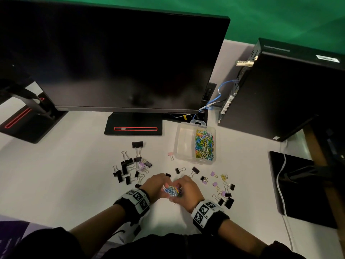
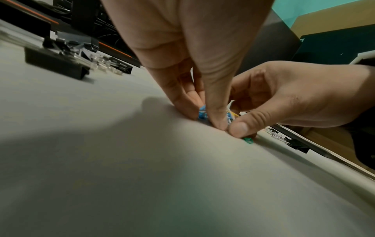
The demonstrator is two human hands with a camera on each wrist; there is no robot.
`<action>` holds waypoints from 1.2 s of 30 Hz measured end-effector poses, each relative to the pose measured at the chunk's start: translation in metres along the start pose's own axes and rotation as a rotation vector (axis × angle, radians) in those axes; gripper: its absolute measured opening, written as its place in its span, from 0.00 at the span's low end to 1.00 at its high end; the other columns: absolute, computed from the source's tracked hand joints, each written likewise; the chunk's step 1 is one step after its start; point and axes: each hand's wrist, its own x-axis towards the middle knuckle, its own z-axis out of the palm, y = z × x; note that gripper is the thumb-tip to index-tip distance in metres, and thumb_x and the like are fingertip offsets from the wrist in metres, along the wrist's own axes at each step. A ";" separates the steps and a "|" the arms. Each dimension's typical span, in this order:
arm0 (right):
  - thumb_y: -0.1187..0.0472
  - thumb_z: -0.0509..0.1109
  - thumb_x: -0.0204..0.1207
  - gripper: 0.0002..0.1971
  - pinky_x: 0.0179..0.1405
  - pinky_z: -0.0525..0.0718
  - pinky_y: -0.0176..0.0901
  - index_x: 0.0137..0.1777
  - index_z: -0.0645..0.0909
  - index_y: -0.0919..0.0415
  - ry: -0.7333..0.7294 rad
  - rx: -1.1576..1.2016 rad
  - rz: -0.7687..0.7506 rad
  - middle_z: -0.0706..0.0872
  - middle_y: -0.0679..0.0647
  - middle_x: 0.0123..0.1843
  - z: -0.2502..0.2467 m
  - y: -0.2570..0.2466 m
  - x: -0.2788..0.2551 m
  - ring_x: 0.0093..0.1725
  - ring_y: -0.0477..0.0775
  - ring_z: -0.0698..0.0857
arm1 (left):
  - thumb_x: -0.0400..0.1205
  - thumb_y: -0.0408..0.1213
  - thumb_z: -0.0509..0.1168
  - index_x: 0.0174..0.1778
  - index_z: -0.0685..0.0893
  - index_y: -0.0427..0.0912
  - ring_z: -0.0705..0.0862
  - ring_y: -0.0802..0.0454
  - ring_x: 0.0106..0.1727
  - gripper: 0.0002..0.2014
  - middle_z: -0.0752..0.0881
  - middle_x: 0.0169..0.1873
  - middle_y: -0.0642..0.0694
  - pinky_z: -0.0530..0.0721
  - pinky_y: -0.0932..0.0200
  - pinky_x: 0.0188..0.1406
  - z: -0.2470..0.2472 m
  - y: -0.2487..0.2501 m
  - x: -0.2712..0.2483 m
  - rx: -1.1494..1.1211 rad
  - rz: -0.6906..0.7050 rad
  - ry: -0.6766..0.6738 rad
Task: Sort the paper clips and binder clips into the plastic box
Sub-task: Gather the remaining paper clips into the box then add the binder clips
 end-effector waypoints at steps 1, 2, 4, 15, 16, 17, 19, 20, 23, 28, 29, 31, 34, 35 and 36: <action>0.59 0.78 0.64 0.18 0.37 0.69 0.26 0.54 0.81 0.60 0.005 -0.006 -0.011 0.75 0.53 0.48 0.000 0.000 0.000 0.45 0.50 0.75 | 0.73 0.42 0.72 0.59 0.81 0.43 0.80 0.49 0.59 0.19 0.81 0.58 0.45 0.74 0.59 0.56 0.000 0.000 0.000 0.005 0.000 -0.005; 0.60 0.76 0.66 0.15 0.40 0.71 0.30 0.53 0.83 0.59 0.004 -0.021 -0.022 0.77 0.55 0.50 0.000 0.001 0.000 0.47 0.52 0.77 | 0.74 0.42 0.71 0.59 0.81 0.43 0.80 0.49 0.59 0.18 0.81 0.57 0.45 0.74 0.60 0.56 0.000 0.000 -0.001 0.014 0.011 -0.008; 0.62 0.72 0.70 0.10 0.44 0.72 0.36 0.52 0.84 0.58 -0.005 -0.058 -0.046 0.80 0.58 0.52 -0.002 0.001 -0.001 0.50 0.55 0.80 | 0.76 0.42 0.68 0.59 0.80 0.43 0.79 0.49 0.59 0.16 0.80 0.58 0.44 0.74 0.58 0.57 0.001 0.000 -0.002 0.040 0.042 -0.016; 0.64 0.76 0.66 0.06 0.33 0.70 0.17 0.43 0.88 0.61 0.026 -0.013 0.046 0.87 0.53 0.41 -0.050 0.028 -0.006 0.39 0.46 0.81 | 0.82 0.33 0.59 0.55 0.78 0.33 0.79 0.40 0.55 0.09 0.76 0.58 0.37 0.73 0.53 0.53 0.002 0.011 0.000 0.210 0.083 -0.057; 0.63 0.77 0.65 0.07 0.35 0.71 0.16 0.44 0.88 0.60 0.050 -0.010 0.055 0.89 0.53 0.43 -0.058 0.030 -0.004 0.39 0.45 0.81 | 0.82 0.32 0.58 0.55 0.77 0.33 0.79 0.40 0.55 0.09 0.76 0.59 0.36 0.74 0.52 0.53 0.003 0.012 0.000 0.239 0.081 -0.067; 0.63 0.77 0.65 0.08 0.37 0.72 0.18 0.45 0.88 0.60 0.080 -0.003 0.065 0.90 0.53 0.46 -0.068 0.031 -0.002 0.39 0.45 0.82 | 0.83 0.31 0.58 0.56 0.76 0.32 0.79 0.39 0.55 0.09 0.76 0.59 0.36 0.74 0.52 0.52 0.004 0.013 0.000 0.278 0.081 -0.078; 0.65 0.76 0.67 0.08 0.43 0.78 0.29 0.46 0.88 0.60 0.141 0.025 0.086 0.90 0.55 0.48 -0.088 0.032 0.005 0.40 0.45 0.83 | 0.83 0.31 0.56 0.56 0.75 0.32 0.79 0.39 0.54 0.08 0.76 0.58 0.36 0.76 0.51 0.52 0.004 0.015 0.001 0.353 0.090 -0.102; 0.66 0.76 0.67 0.08 0.44 0.81 0.33 0.47 0.87 0.61 0.175 0.040 0.095 0.90 0.55 0.48 -0.099 0.031 0.010 0.39 0.46 0.83 | 0.83 0.30 0.56 0.56 0.74 0.32 0.79 0.39 0.53 0.08 0.76 0.58 0.35 0.76 0.51 0.51 0.004 0.016 0.002 0.394 0.105 -0.105; 0.65 0.76 0.68 0.09 0.48 0.86 0.43 0.49 0.87 0.59 0.295 0.062 0.126 0.90 0.55 0.47 -0.128 0.029 0.026 0.39 0.48 0.84 | 0.72 0.35 0.72 0.42 0.79 0.38 0.83 0.49 0.39 0.09 0.82 0.43 0.41 0.79 0.61 0.36 0.001 0.020 0.001 0.506 0.159 -0.068; 0.64 0.76 0.68 0.15 0.58 0.81 0.41 0.56 0.84 0.60 0.352 0.054 0.184 0.89 0.58 0.54 -0.139 0.030 0.050 0.45 0.50 0.82 | 0.38 0.35 0.82 0.21 0.75 0.47 0.74 0.60 0.17 0.24 0.76 0.20 0.51 0.68 0.69 0.09 0.017 0.009 0.011 0.642 0.086 -0.001; 0.64 0.75 0.69 0.17 0.59 0.81 0.40 0.59 0.83 0.59 0.339 0.043 0.178 0.88 0.58 0.56 -0.136 0.030 0.050 0.47 0.52 0.84 | 0.39 0.32 0.81 0.22 0.76 0.47 0.76 0.59 0.18 0.22 0.77 0.21 0.51 0.69 0.67 0.08 0.011 0.018 0.004 0.653 0.108 0.031; 0.65 0.72 0.71 0.20 0.63 0.78 0.43 0.64 0.79 0.57 0.314 -0.034 0.124 0.85 0.58 0.63 -0.126 0.028 0.048 0.57 0.57 0.83 | 0.48 0.24 0.76 0.29 0.80 0.40 0.82 0.52 0.25 0.17 0.82 0.27 0.45 0.74 0.64 0.11 0.007 0.024 -0.001 0.658 0.184 0.077; 0.68 0.68 0.72 0.18 0.63 0.75 0.47 0.63 0.80 0.58 0.318 -0.157 -0.041 0.83 0.58 0.62 -0.111 0.026 0.034 0.61 0.59 0.78 | 0.66 0.19 0.66 0.46 0.79 0.31 0.84 0.40 0.44 0.13 0.82 0.45 0.35 0.83 0.53 0.32 -0.001 0.033 -0.004 0.557 0.155 0.065; 0.69 0.68 0.71 0.17 0.60 0.75 0.46 0.60 0.82 0.59 0.301 -0.156 -0.091 0.84 0.57 0.58 -0.105 0.026 0.027 0.57 0.57 0.78 | 0.71 0.18 0.61 0.52 0.77 0.29 0.81 0.39 0.50 0.14 0.79 0.51 0.33 0.83 0.51 0.40 0.001 0.034 -0.002 0.565 0.138 0.048; 0.69 0.68 0.70 0.15 0.56 0.77 0.44 0.57 0.83 0.59 0.261 -0.138 -0.124 0.85 0.56 0.52 -0.099 0.027 0.020 0.52 0.54 0.78 | 0.75 0.16 0.54 0.58 0.73 0.30 0.78 0.39 0.56 0.16 0.76 0.57 0.32 0.80 0.48 0.48 0.002 0.034 -0.001 0.566 0.131 -0.003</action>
